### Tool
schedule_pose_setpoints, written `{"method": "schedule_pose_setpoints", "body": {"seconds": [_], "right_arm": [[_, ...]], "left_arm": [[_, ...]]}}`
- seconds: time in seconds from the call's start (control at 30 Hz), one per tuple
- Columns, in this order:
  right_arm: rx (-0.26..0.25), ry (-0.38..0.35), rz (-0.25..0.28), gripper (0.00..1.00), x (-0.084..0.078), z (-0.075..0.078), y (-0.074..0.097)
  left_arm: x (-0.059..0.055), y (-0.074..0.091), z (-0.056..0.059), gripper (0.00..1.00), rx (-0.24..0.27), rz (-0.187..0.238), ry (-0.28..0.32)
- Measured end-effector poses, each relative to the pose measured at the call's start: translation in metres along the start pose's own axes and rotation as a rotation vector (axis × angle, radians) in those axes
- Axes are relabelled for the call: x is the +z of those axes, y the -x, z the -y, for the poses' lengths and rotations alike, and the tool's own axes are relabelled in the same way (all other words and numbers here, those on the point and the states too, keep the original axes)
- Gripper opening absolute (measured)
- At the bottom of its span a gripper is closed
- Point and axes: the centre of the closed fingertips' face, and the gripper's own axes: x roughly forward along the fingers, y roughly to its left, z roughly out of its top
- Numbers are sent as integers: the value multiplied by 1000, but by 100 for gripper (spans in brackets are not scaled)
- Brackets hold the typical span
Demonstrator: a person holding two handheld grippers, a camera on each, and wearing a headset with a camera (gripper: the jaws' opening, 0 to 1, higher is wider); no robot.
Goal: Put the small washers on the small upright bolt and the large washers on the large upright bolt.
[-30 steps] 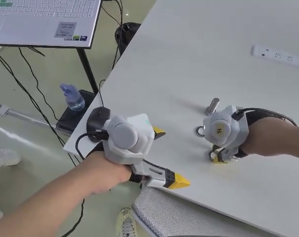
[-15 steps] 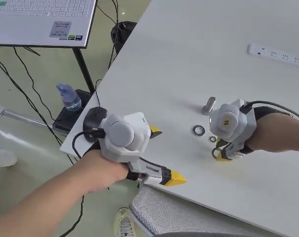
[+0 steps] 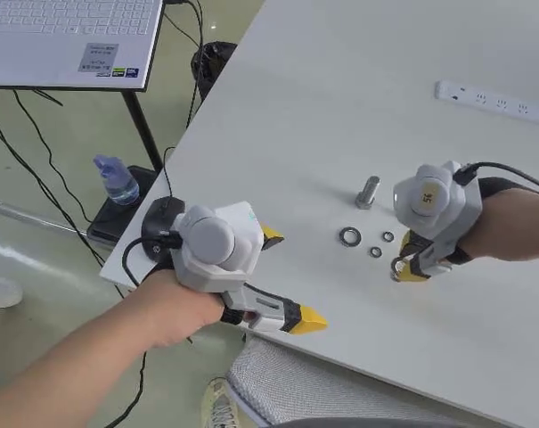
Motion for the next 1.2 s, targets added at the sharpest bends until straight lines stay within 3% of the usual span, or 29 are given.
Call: {"method": "schedule_pose_setpoints", "body": {"seconds": [0.33,0.57,0.63,1.2], "right_arm": [[-12,-18,6,21,6,12,25],[-24,-18,7,21,8,29,32],[-24,-28,15,21,8,41,35],[-56,-37,22,21,19,74,53]], "left_arm": [[0,1,0,81,1,1,0],[-1,1,-2,81,5,-2,-1],[0,2,-3,81,6,3,2],[-2,0,-9,81,4,0,10]]}}
